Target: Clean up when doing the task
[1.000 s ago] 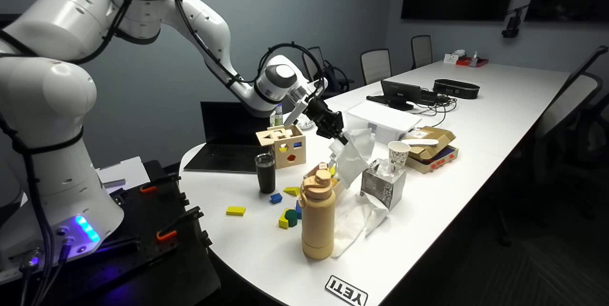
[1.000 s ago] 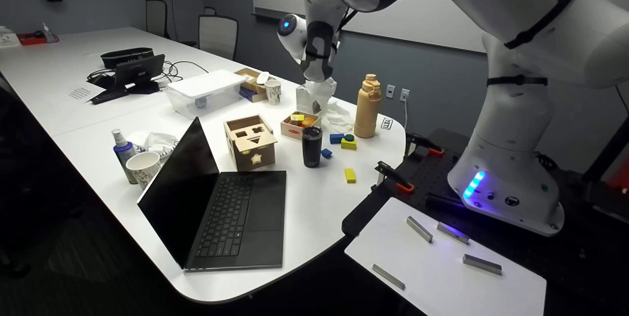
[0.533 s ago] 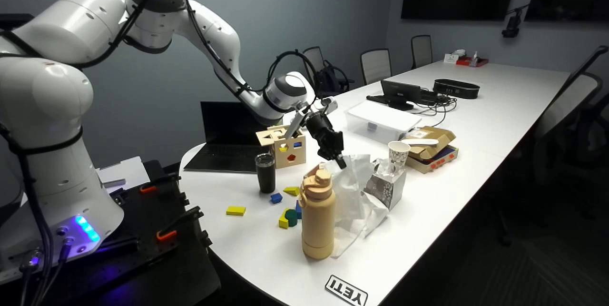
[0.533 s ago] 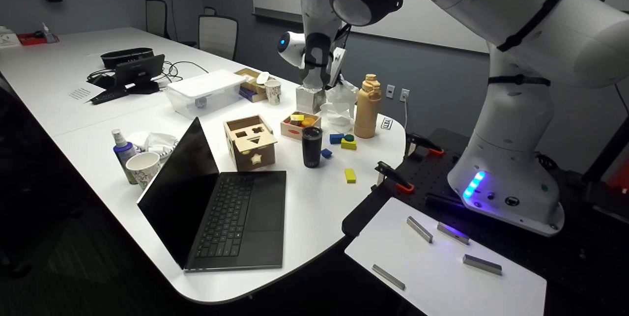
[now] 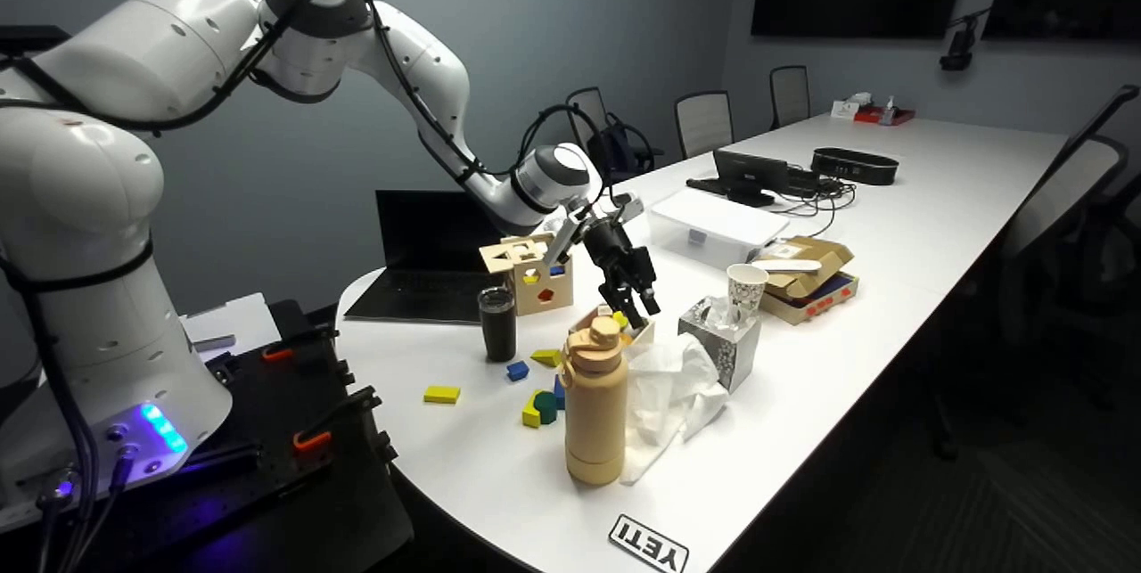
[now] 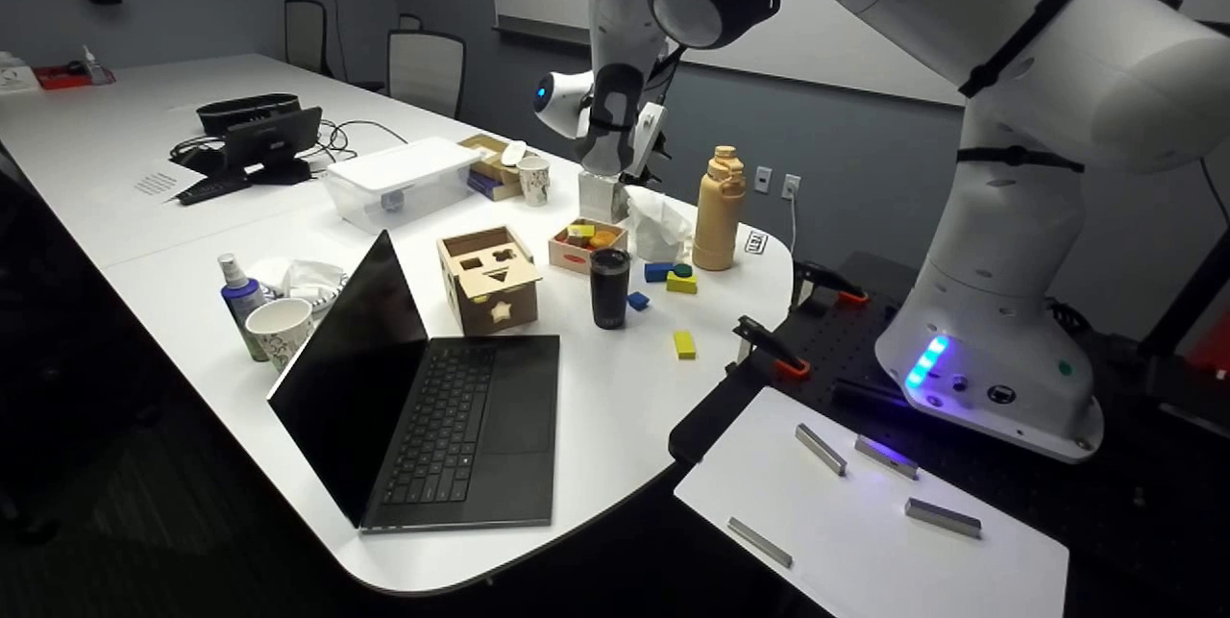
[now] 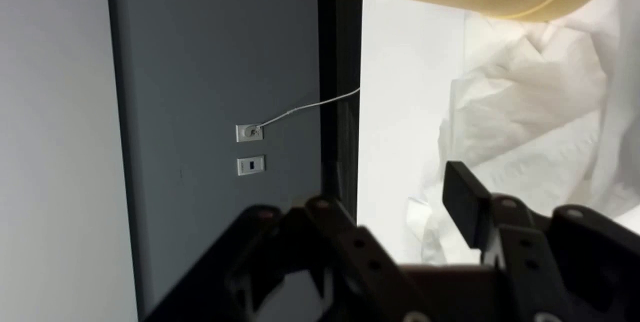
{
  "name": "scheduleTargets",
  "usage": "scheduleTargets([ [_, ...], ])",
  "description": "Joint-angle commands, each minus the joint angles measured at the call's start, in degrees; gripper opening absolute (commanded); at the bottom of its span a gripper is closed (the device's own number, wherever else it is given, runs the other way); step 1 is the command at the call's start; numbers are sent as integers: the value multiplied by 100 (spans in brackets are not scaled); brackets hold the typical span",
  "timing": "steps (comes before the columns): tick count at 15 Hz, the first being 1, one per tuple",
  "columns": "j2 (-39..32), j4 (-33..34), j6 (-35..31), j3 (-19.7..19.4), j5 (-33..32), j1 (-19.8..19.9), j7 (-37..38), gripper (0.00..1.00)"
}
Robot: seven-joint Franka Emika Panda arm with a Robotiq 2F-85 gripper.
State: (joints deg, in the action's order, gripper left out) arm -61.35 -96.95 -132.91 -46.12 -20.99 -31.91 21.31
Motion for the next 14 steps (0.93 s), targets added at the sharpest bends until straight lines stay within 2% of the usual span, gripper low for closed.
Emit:
scheduleTargets([
  [1,650,187,432,585,-357,93,-58,87],
  [3,1099,178,359,999,-510,42,-120,100],
  [6,1791,122,181,1838,-759,147,-221,100],
  [9,2271,144,424,2656,-936,359,-246,100],
  [12,2531,135,551,3226,-997,598,-233,100],
  [14,2608,147,687,3431,-1085,700,-169,100],
])
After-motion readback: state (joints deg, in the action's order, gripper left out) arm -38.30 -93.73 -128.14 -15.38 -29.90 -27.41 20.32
